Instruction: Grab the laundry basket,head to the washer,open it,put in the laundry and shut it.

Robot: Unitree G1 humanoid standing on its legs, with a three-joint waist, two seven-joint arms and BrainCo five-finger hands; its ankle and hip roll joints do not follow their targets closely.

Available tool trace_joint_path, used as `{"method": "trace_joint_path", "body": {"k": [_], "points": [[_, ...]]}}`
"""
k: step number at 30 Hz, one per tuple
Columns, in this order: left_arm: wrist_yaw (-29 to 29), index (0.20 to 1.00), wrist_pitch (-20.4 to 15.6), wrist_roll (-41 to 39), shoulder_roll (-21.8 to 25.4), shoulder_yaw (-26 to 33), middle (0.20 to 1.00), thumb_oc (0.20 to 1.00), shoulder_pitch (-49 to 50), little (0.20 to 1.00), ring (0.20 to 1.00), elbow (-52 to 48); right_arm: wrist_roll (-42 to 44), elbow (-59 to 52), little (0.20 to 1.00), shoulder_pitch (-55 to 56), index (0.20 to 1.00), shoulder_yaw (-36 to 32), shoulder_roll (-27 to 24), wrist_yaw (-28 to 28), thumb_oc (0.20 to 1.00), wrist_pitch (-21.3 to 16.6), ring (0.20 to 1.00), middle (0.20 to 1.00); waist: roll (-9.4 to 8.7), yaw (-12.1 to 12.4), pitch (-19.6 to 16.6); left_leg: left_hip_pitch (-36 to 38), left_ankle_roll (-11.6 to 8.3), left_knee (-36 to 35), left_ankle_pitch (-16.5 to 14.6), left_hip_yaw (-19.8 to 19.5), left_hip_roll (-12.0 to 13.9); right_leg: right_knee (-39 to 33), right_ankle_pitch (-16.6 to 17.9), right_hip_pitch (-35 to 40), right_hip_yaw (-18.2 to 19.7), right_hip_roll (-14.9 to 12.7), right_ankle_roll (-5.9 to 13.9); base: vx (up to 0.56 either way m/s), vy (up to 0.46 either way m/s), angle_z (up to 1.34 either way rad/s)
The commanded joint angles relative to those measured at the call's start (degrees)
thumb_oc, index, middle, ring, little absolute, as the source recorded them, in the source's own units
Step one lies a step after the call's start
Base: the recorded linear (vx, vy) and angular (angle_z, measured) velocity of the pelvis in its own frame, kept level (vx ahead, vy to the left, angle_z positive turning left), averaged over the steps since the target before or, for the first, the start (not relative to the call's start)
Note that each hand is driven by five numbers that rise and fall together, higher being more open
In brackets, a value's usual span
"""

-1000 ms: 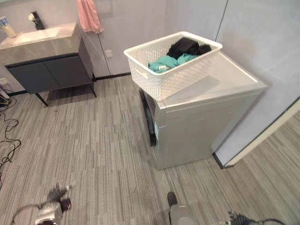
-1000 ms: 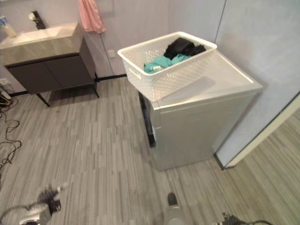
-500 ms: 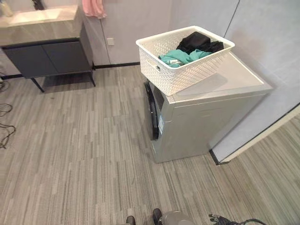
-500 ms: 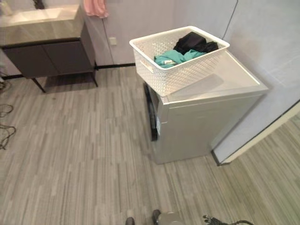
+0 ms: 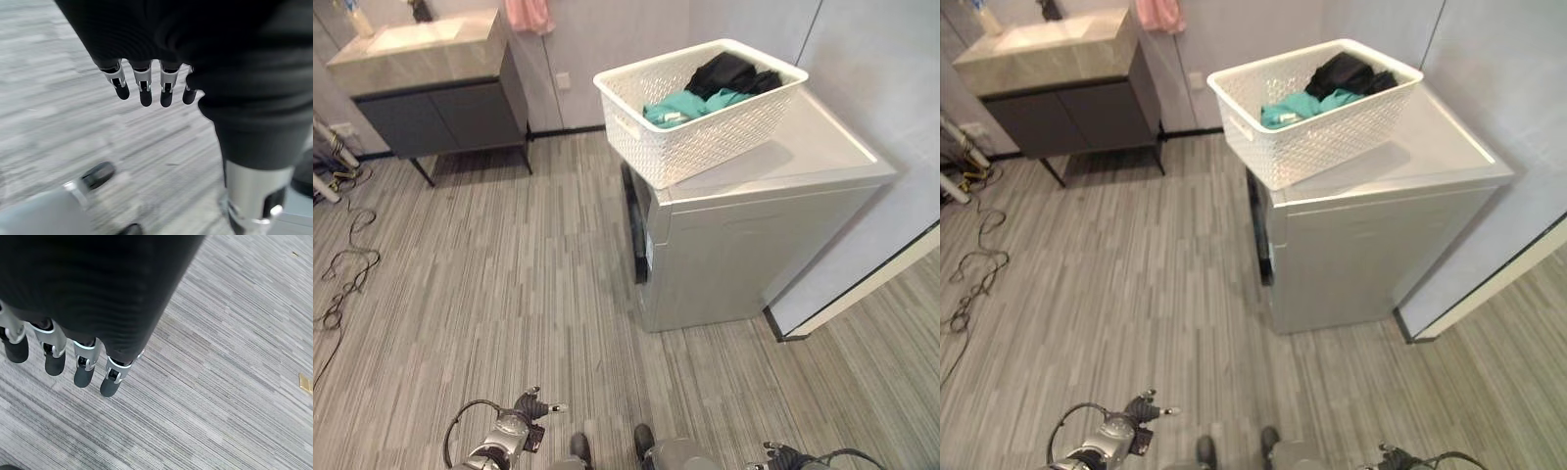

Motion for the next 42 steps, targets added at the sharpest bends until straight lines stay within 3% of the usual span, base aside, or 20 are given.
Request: {"method": "trace_joint_path", "body": {"k": [1,5,10,11,14,15,18,19,20,22,24,27,28,31,32,33,36,39,40,42], "points": [[1.18,1.000,-0.44,0.42,2.60,4.00,1.000,1.000,3.07,1.000,1.000,-0.03,-0.24,-0.34,1.000,1.40,1.000,-0.16,-1.18,-0.56,1.000,-1.05,1.000,1.000,-0.43,-0.42,0.14,-1.64,1.95,-1.58,5.26,-0.18,3.09,-2.48,-1.95,6.18,5.52,-1.98,8.47,0.20,0.267,0.07],[0.87,1.000,-0.32,0.84,3.51,5.61,1.000,1.000,5.03,1.000,1.000,1.66,0.70,-0.64,1.000,1.79,1.000,-1.52,-1.84,-0.16,1.000,-1.14,1.000,1.000,0.44,-0.03,-0.02,-2.75,0.68,0.39,6.37,-2.28,5.00,-2.94,-3.16,8.59,9.02,-4.19,9.61,0.22,0.350,-0.38],[0.76,1.000,-0.49,3.38,5.23,4.65,1.000,1.000,5.38,1.000,1.000,1.86,0.71,-0.16,1.000,2.70,1.000,-3.85,-1.47,0.08,1.000,-0.70,1.000,1.000,-0.50,-0.50,0.14,-7.51,3.36,12.83,-1.06,1.03,0.43,-2.10,-1.48,8.52,11.98,-12.47,13.54,0.19,0.482,-0.30],[1.82,1.000,-0.91,5.57,6.55,2.51,1.000,1.000,4.11,1.000,1.000,-0.05,2.05,-0.75,1.000,1.29,1.000,-4.72,-0.66,-1.24,1.000,-0.96,1.000,1.000,-1.17,-0.59,1.61,-8.43,5.73,15.87,-4.75,3.26,-1.06,0.44,6.12,4.46,12.86,-15.89,14.41,0.13,0.443,-0.28],[1.83,1.000,-1.05,6.26,7.21,1.37,1.000,1.000,3.76,1.000,1.000,-1.88,1.65,-3.00,1.000,-0.57,1.000,-3.18,-0.40,-1.45,1.000,-1.03,1.000,1.000,-1.27,0.13,2.85,-7.21,6.19,14.38,-5.55,5.05,-1.07,0.45,11.03,0.22,8.59,-17.19,13.78,0.04,0.372,-0.65],[1.72,1.000,-1.36,6.11,7.29,1.00,1.000,1.000,3.25,1.000,1.000,-2.14,1.30,-3.29,1.000,-1.74,1.000,-2.41,-0.39,-1.45,1.000,-1.08,1.000,1.000,-1.19,0.37,3.55,-6.58,6.35,13.45,-5.51,5.71,-1.24,1.00,11.19,-1.13,5.58,-16.65,13.61,0.07,0.292,-0.92],[0.64,1.000,-1.19,5.92,7.38,0.99,1.000,1.000,3.09,1.000,1.000,-2.04,1.07,-4.98,1.000,-1.90,1.000,-0.67,0.16,-1.01,1.000,-1.61,1.000,1.000,-1.05,-0.39,3.78,-3.70,7.62,9.56,-5.34,6.88,-3.47,4.84,4.43,-2.37,5.18,-8.42,13.53,0.11,0.382,-0.59],[0.64,1.000,-1.19,5.92,7.39,0.99,1.000,1.000,3.09,1.000,1.000,-2.04,1.07,-4.98,1.000,-1.90,1.000,-0.67,0.16,-1.01,1.000,-1.61,1.000,1.000,-1.05,-0.38,3.75,-3.72,7.61,9.55,-5.32,6.89,-3.47,4.85,4.44,-2.41,5.20,-8.42,13.53,0.17,0.374,-0.33],[0.18,1.000,-1.13,5.90,7.39,1.57,1.000,1.000,2.86,1.000,1.000,-1.36,1.66,-5.01,1.000,-1.45,1.000,0.79,1.17,-0.66,1.000,-2.17,1.000,1.000,-1.65,-0.60,3.31,-0.32,8.05,6.16,-5.85,8.55,-5.53,5.49,0.99,-3.98,4.19,-1.59,11.77,0.21,0.349,-0.28],[-0.36,1.000,-1.00,6.50,7.38,1.78,1.000,1.000,2.47,1.000,1.000,-0.96,1.64,-5.24,1.000,-0.91,1.000,1.87,1.55,-0.19,1.000,-2.30,1.000,1.000,-2.87,-0.47,3.30,2.90,8.60,5.43,-7.75,9.71,-7.22,4.20,1.36,-5.59,1.47,1.97,10.67,0.29,0.324,-0.30],[-0.63,1.000,-1.09,7.76,6.72,0.72,1.000,1.000,1.83,1.000,1.000,-1.33,0.91,-5.68,1.000,-0.16,1.000,2.42,1.50,0.10,1.000,-2.39,1.000,1.000,-4.01,-0.43,2.68,5.80,9.26,5.04,-9.53,10.10,-8.61,2.25,2.83,-7.59,-4.98,2.46,10.04,0.29,0.128,-0.36],[-1.08,1.000,-1.16,8.88,5.41,-0.90,1.000,1.000,1.56,1.000,1.000,-2.03,1.14,-5.49,1.000,1.47,1.000,1.65,1.06,0.37,1.000,-2.18,1.000,1.000,-3.11,-2.19,2.59,7.54,9.40,6.14,-10.80,8.35,-9.04,2.21,2.44,-7.21,-3.53,2.86,10.29,0.27,0.052,0.07],[-1.22,1.000,-1.46,8.79,3.79,-1.74,1.000,1.000,1.90,1.000,1.000,-2.75,1.30,-2.47,1.000,2.62,1.000,0.41,0.84,0.11,1.000,-2.01,1.000,1.000,-2.31,-2.57,1.26,6.67,7.07,15.05,-8.52,7.88,-8.89,-0.32,1.76,-2.27,-1.83,3.44,7.40,0.28,0.037,0.53],[-1.20,1.000,-1.53,8.54,3.48,-2.03,1.000,1.000,1.75,1.000,1.000,-3.42,1.04,-1.18,1.000,2.72,1.000,0.20,0.66,0.06,1.000,-1.84,1.000,1.000,-2.30,-2.33,1.01,5.44,5.42,20.29,-6.05,7.60,-8.84,-1.19,2.06,-0.76,-1.45,3.46,6.50,0.20,-0.023,-0.08],[-1.17,1.000,-1.89,7.71,3.07,-2.59,1.000,1.000,1.35,1.000,1.000,-4.78,0.82,0.43,1.000,2.33,1.000,-0.31,0.11,-0.68,1.000,-1.70,1.000,1.000,-2.51,-1.18,1.64,1.41,2.26,30.58,-1.15,5.51,-8.51,-2.19,2.01,2.36,-0.12,3.31,5.06,0.18,-0.035,0.19],[-0.61,1.000,-1.96,7.19,2.99,-2.84,1.000,1.000,1.04,1.000,1.000,-4.93,0.67,0.71,1.000,1.80,1.000,-0.20,-0.14,-0.78,1.000,-1.60,1.000,1.000,-2.38,-0.73,2.15,-0.16,1.87,33.58,-0.79,3.84,-8.31,-2.14,1.69,3.44,0.44,3.29,4.59,0.22,-0.020,0.17],[-0.51,1.000,-1.87,6.46,2.52,-2.92,1.000,1.000,0.88,1.000,1.000,-5.00,0.63,0.44,1.000,1.57,1.000,-0.26,-0.61,-1.16,1.000,-1.58,1.000,1.000,-2.15,-0.89,2.08,-1.71,3.16,31.19,-0.99,5.18,-6.09,-2.40,1.07,4.58,1.26,2.43,4.62,0.14,0.078,-0.41],[0.06,1.000,-1.81,6.11,2.55,-1.75,1.000,1.000,1.78,1.000,1.000,-3.60,0.85,-0.96,1.000,1.58,1.000,-0.63,-0.98,-1.91,1.000,-1.74,1.000,1.000,-1.50,0.12,1.82,-4.03,5.57,20.78,-3.75,1.58,-6.05,-2.10,-0.05,5.48,4.44,1.64,5.58,0.21,0.194,-0.49],[0.47,1.000,-1.87,6.21,2.80,-1.43,1.000,1.000,2.66,1.000,1.000,-2.89,-0.03,-2.39,1.000,1.29,1.000,-0.46,-1.76,-2.72,1.000,-2.04,1.000,1.000,-0.26,1.10,1.99,-5.27,5.00,11.51,-0.26,-3.59,-4.88,-1.43,-1.45,6.42,6.99,2.06,5.98,0.24,0.198,-0.86],[0.70,1.000,-1.85,5.85,2.87,-1.27,1.000,1.000,2.99,1.000,1.000,-2.30,-0.64,-3.62,1.000,1.31,1.000,-0.44,-2.28,-3.16,1.000,-2.19,1.000,1.000,0.78,1.28,2.00,-6.67,3.70,5.79,3.82,-5.90,-2.43,-0.86,-2.52,7.13,8.73,2.05,6.06,0.32,0.250,-0.91]]}}
